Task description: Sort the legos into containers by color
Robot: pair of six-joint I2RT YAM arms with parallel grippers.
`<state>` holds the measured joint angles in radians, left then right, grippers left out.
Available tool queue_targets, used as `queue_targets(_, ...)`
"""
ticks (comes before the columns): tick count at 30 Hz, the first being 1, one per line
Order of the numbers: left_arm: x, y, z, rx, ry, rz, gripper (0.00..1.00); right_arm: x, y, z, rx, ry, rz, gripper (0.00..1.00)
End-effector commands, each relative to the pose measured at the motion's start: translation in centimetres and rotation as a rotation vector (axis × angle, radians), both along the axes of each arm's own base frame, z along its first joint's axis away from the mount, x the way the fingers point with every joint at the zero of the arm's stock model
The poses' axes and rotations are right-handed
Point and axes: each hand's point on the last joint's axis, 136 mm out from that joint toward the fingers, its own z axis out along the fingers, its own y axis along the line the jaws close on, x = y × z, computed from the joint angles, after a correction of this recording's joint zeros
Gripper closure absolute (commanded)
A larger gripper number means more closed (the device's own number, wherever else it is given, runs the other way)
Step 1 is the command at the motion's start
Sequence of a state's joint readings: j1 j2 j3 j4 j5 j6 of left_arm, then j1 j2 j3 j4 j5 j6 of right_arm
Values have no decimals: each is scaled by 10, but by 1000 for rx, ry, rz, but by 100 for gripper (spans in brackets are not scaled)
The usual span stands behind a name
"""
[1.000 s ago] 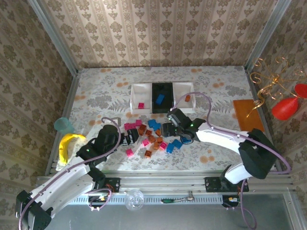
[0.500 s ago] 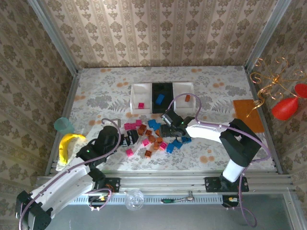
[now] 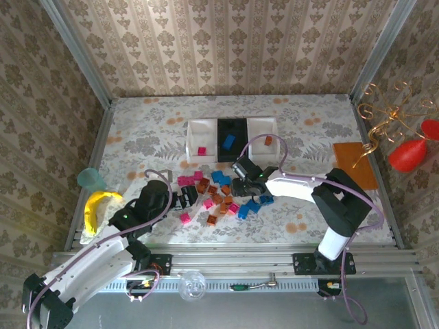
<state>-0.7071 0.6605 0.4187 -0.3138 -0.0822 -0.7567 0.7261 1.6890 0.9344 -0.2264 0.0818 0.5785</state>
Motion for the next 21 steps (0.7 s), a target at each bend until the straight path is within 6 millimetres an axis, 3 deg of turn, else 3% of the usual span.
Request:
queue_targets(1, -1, 3, 1, 4, 3, 12, 0, 5, -3, 30, 68, -49, 3, 58)
queue_targets(5, 0, 6, 1, 16, 2, 23, 0, 19, -9, 76, 135, -131, -11, 58)
queue_targets(10, 0, 8, 4, 22, -3, 26, 0, 64, -9, 116, 181, -207, -58, 59)
queue_targets(16, -4, 12, 7, 15, 4, 38, 0, 131, 10, 111, 145, -222, -116, 60)
queue_targets(21, -9, 22, 5, 48, 23, 58, 2, 177, 11, 101, 132, -214, -200, 60)
